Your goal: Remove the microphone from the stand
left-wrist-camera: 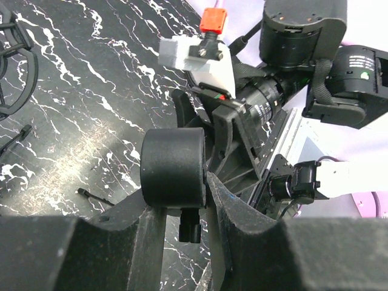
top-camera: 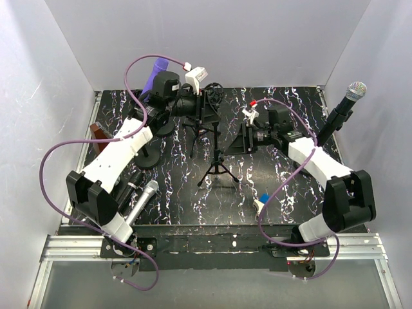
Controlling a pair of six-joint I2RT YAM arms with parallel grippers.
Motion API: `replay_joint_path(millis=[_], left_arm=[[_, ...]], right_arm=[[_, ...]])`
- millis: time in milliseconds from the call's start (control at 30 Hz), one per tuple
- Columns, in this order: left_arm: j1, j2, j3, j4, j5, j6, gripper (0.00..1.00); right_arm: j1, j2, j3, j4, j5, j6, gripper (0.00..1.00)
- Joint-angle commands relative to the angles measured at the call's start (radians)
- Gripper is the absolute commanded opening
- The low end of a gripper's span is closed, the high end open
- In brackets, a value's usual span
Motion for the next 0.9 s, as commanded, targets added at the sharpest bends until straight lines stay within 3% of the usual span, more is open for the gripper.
replay_joint_path(millis=[0,167,367,567,867], left_arm=[[0.017,-0.040,-0.052,-0.059,-0.045,-0.028,0.00],[0.025,-0.043,-0.065,-0.057,-0.035,-0.040,0.00],[0.035,-0.034,-0.055,-0.057,-0.029,-0.039,0.00],[0.037,-0.029,-0.058,-0.062,-0.018,-0.033,0.00],[0.045,-0.032,-0.075,-0.051,-0.009,-0.033,0.00]], right_arm=[[0.027,0.061,0.068,0.106,-0.067,0.053,0.60],[0.029,0.119,0.079,0.166,-0.073,0.110,0.54],[0.029,0.173,0.091,0.195,-0.085,0.143,0.54],[0.033,0.221,0.111,0.263,-0.133,0.176,0.43],[0.047,0.250,0.105,0.329,-0.202,0.165,0.07]])
